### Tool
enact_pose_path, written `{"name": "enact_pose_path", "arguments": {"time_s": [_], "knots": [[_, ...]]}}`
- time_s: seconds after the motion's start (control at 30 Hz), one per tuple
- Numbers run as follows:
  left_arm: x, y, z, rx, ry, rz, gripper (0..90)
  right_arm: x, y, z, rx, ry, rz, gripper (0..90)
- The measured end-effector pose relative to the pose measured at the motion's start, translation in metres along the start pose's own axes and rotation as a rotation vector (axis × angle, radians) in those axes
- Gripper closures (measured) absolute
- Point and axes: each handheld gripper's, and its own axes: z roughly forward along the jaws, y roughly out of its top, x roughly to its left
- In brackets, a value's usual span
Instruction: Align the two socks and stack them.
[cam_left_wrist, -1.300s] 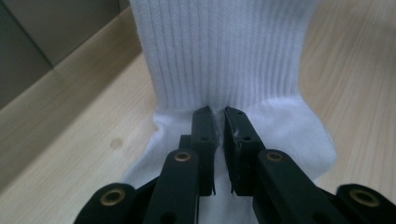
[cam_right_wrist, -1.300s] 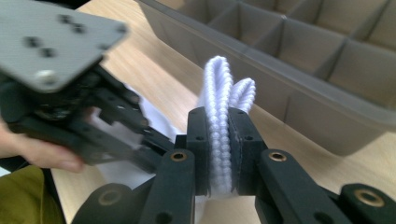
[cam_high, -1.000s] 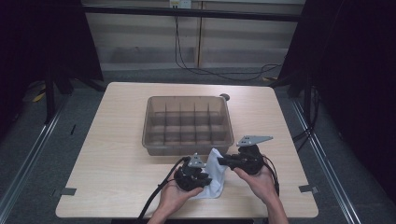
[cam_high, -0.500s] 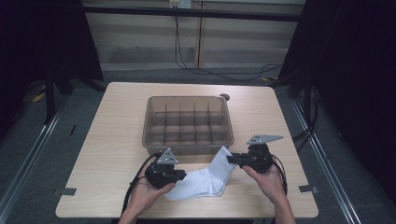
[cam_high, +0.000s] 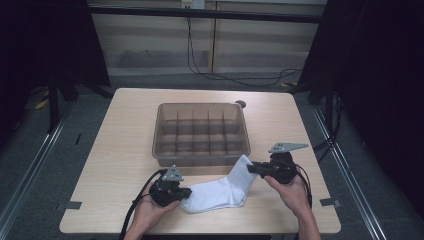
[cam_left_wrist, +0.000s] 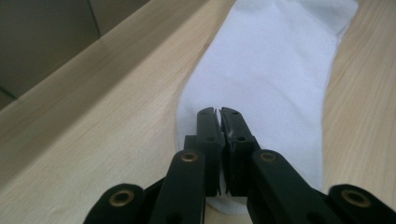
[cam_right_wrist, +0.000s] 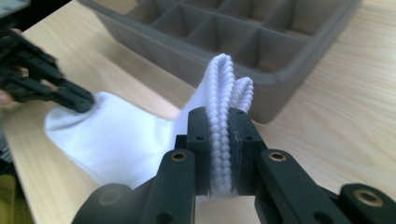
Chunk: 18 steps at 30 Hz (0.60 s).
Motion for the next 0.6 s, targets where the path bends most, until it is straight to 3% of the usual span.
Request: {"name": "enact_pose_path", "arguments": {"time_s": [0.1,0.37,0.43,0.6], "knots": [[-0.004,0.004,0.002,0.018,0.021,0.022,87.7,0.01,0.005,0.002,0.004,0.019,-0.016,80.5],[-0.008,0.007,0.008,0.007,0.013,0.018,87.9,0.033,0.014,0.016,0.018,0.071,-0.049,80.4],[-0.012,0.009,0.009,0.01,0.03,0.034,88.2,0.042,0.018,0.023,0.034,0.087,-0.07,80.4],[-0.009,0.01,0.01,0.009,0.01,0.018,88.7,0.055,0.023,0.035,0.049,0.116,-0.091,80.4]]}}
